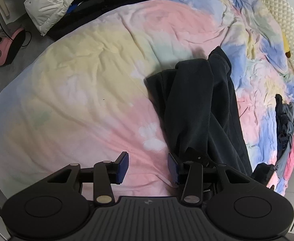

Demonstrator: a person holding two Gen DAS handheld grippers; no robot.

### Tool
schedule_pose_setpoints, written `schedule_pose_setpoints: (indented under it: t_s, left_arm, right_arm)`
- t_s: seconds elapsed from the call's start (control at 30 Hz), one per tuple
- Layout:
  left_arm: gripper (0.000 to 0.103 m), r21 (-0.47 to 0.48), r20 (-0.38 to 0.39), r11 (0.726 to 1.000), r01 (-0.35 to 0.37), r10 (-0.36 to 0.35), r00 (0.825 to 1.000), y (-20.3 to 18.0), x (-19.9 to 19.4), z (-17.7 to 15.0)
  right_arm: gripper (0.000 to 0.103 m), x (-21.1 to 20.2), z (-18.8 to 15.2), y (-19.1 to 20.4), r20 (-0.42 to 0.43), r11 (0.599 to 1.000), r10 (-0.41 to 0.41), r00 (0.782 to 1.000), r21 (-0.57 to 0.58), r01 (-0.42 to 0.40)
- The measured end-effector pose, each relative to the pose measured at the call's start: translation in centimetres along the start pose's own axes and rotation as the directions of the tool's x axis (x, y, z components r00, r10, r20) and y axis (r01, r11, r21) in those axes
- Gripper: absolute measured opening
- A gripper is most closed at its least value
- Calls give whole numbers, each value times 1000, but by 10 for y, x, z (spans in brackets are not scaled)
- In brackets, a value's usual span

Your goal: Fold clothes

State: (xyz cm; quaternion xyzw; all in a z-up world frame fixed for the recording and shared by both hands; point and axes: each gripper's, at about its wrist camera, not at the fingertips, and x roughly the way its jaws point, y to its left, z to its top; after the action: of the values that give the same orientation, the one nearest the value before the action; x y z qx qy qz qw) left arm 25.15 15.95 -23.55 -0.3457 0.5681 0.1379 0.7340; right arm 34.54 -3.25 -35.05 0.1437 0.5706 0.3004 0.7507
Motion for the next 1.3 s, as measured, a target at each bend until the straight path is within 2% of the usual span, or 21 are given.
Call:
schedule_pose_setpoints:
  t_s: [0.03,0.13,0.3,0.37,0.5,0.67,0.83,0.9,0.93,1.0,1.03,1.07,1.1,1.13,1.3]
  left_arm:
    - [45,5,1,1000,2,-2,1000,1,-1,0]
    - [45,14,3,1000,8,-8,1000,4,-2,1]
    - [45,61,-12,998,6,-6,1000,-1,11,9]
    - [45,101,-24,995,11,-9,1000,-11,20,15]
    - [45,206,-41,979,8,1,999,-42,42,28]
    - [51,349,-54,937,5,15,998,-91,79,44]
    - [54,460,-84,888,19,22,996,-131,126,45]
    - [54,500,-91,866,6,46,995,-144,145,43]
    - [53,532,-82,846,-34,91,992,-150,155,40]
    - [45,592,-58,799,-103,169,984,-156,170,35]
    - [34,609,-44,783,-123,188,981,-156,176,32]
    - [16,610,-37,782,-131,194,980,-153,178,29]
    - [7,606,-32,783,-138,197,980,-150,180,28]
    - [3,593,-31,793,-136,192,981,-145,179,26]
    - [2,511,59,849,-132,119,991,-119,136,20]
  right_arm:
    - [16,-3,-2,6,0,1000,0,1000,-21,0]
    - [9,-13,-11,29,-5,994,12,1000,-105,-12]
    - [9,-14,-35,79,-60,957,1,998,-288,-18]
    - [9,-10,-44,95,-76,940,-31,997,-342,3]
    - [13,-4,-48,105,-76,944,-61,995,-328,33]
    - [15,-16,-46,96,-80,957,-38,996,-290,13]
    - [15,-17,-36,96,-87,961,-19,996,-278,-6]
    - [15,-20,-36,96,-92,961,-13,996,-277,-13]
    - [14,-20,-37,96,-96,961,-11,995,-277,-16]
    - [14,-19,-36,93,-123,962,-13,992,-274,-21]
    - [14,-18,-35,92,-137,962,-15,990,-272,-24]
    - [14,-17,-36,91,-147,963,-16,989,-270,-25]
    - [14,-17,-36,91,-151,962,-16,988,-272,-26]
    - [14,-17,-37,91,-156,961,-16,988,-275,-28]
    - [11,-15,-38,98,-155,943,-45,987,-333,-9]
